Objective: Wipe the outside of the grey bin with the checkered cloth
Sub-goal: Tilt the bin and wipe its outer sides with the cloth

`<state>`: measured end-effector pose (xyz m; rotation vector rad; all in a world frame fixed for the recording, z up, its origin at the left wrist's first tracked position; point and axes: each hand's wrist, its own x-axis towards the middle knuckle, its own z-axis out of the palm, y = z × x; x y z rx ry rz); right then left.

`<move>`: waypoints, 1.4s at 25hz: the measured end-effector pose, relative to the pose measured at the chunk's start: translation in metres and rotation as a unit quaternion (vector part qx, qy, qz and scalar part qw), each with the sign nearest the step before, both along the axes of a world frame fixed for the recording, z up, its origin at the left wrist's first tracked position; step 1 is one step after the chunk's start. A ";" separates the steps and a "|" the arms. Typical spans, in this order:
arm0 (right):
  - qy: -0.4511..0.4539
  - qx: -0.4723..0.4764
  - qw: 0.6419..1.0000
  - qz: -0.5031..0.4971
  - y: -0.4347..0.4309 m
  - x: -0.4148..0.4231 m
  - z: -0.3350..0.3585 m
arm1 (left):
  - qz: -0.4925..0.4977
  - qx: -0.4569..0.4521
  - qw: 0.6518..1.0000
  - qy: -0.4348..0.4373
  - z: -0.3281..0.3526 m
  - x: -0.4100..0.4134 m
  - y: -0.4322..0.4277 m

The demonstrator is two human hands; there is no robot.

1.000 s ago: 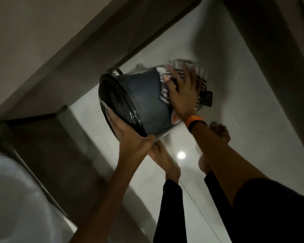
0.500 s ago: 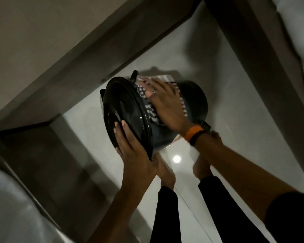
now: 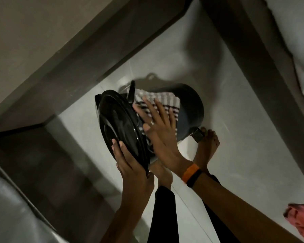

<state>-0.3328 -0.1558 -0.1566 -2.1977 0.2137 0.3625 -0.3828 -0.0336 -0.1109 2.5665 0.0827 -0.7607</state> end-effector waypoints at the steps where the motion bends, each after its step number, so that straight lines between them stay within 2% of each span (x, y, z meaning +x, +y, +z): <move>1: -0.003 0.003 1.000 0.015 -0.001 -0.010 -0.001 | 0.001 0.000 1.000 -0.006 0.000 -0.002 0.003; 3: 0.030 -0.039 0.999 0.011 -0.033 0.003 -0.027 | 0.000 -0.015 1.000 -0.020 -0.003 -0.004 0.007; 5: 0.124 -0.107 0.986 -0.016 -0.064 0.032 -0.053 | 0.007 -0.021 1.000 -0.020 -0.004 -0.005 0.010; 7: 0.164 -0.079 0.981 -0.070 -0.076 0.052 -0.058 | 0.006 -0.015 1.000 -0.022 -0.002 -0.002 0.009; 10: 0.072 0.086 0.984 -0.137 -0.042 0.049 -0.018 | -0.019 0.007 1.000 -0.013 0.003 0.006 0.001; 12: 0.020 0.130 0.982 -0.134 -0.015 0.025 0.007 | -0.024 0.035 0.999 -0.011 0.004 0.004 -0.010; 15: 0.005 0.102 0.984 -0.144 -0.023 0.018 0.003 | -0.030 0.060 0.997 -0.030 0.006 0.001 -0.026; 17: 0.017 0.077 0.984 -0.159 -0.039 0.034 -0.012 | -0.026 0.043 0.997 -0.056 0.008 0.005 -0.031; 19: 0.034 0.043 0.987 -0.154 -0.045 0.045 -0.021 | 0.037 -0.049 0.997 -0.049 0.018 0.022 -0.036; 21: 0.019 0.021 0.994 -0.107 -0.039 0.044 -0.029 | 0.220 -0.137 0.966 -0.011 0.030 0.054 -0.041; 22: 0.010 0.005 0.997 -0.079 -0.035 0.039 -0.035 | 0.289 -0.136 0.947 0.006 0.033 0.072 -0.041; 23: 0.012 -0.018 0.998 -0.057 -0.032 0.030 -0.042 | 0.316 -0.107 0.943 0.018 0.034 0.089 -0.037; 25: 0.051 -0.065 0.993 -0.078 -0.038 0.016 -0.058 | 0.261 -0.003 0.965 0.027 0.032 0.112 -0.021; 27: 0.121 -0.065 0.973 -0.188 -0.054 0.009 -0.077 | 0.159 0.082 0.984 0.023 0.032 0.124 -0.008; 29: 0.173 -0.044 0.945 -0.275 -0.059 0.008 -0.083 | 0.070 0.093 0.993 0.017 0.033 0.132 -0.009; 30: 0.167 -0.033 0.944 -0.282 -0.050 0.007 -0.077 | 0.043 0.095 0.994 0.011 0.033 0.137 -0.014; 32: 0.080 -0.006 0.971 -0.225 -0.016 -0.004 -0.055 | 0.002 0.101 0.995 -0.012 0.032 0.146 -0.026; 33: 0.017 -0.014 0.988 -0.155 0.004 -0.015 -0.042 | -0.022 0.104 0.994 -0.020 0.032 0.146 -0.031; 35: -0.071 -0.040 0.996 -0.046 0.018 -0.031 -0.038 | -0.062 0.112 0.991 -0.027 0.031 0.142 -0.033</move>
